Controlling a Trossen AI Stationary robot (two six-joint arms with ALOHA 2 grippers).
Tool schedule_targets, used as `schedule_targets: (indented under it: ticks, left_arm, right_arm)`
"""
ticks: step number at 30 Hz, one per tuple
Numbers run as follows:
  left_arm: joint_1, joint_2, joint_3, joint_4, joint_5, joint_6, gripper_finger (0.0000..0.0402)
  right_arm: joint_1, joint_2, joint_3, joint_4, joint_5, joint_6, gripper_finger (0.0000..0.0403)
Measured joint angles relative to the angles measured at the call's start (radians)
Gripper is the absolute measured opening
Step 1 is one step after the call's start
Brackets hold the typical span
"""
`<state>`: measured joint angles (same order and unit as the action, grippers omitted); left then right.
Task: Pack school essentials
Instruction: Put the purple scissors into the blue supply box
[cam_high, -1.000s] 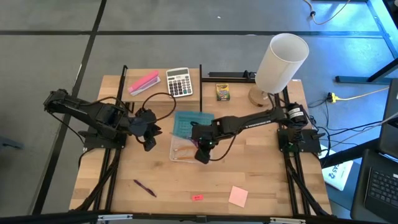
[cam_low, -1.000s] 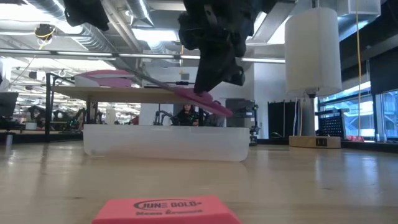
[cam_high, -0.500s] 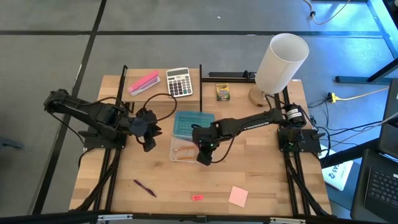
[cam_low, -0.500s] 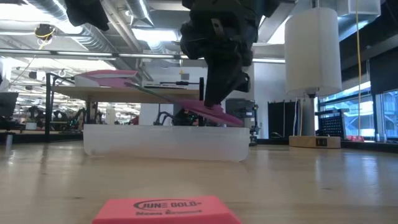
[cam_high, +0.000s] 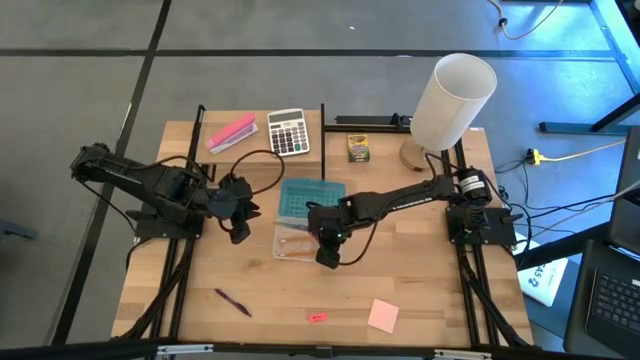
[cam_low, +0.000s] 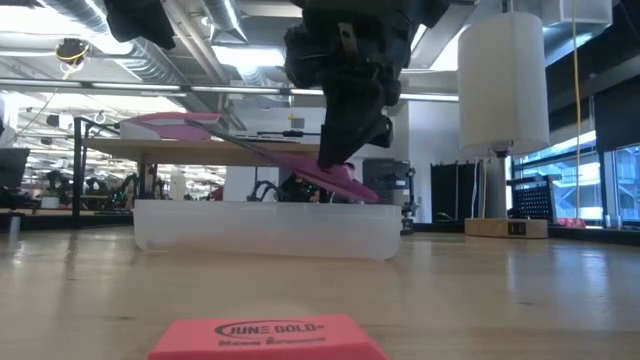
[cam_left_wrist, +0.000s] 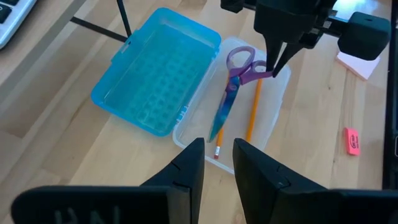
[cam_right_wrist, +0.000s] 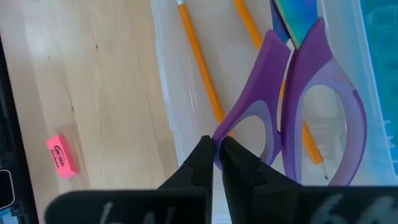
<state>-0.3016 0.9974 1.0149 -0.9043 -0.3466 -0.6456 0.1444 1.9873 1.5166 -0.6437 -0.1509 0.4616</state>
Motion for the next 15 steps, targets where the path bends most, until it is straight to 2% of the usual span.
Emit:
schedule_targets:
  ticks: [15]
  left_arm:
    - [0.0,0.0,0.0,0.0,0.0,0.001,0.0078]
  right_arm:
    - [0.0,0.032,0.0,-0.06,0.0,0.004,0.0023]
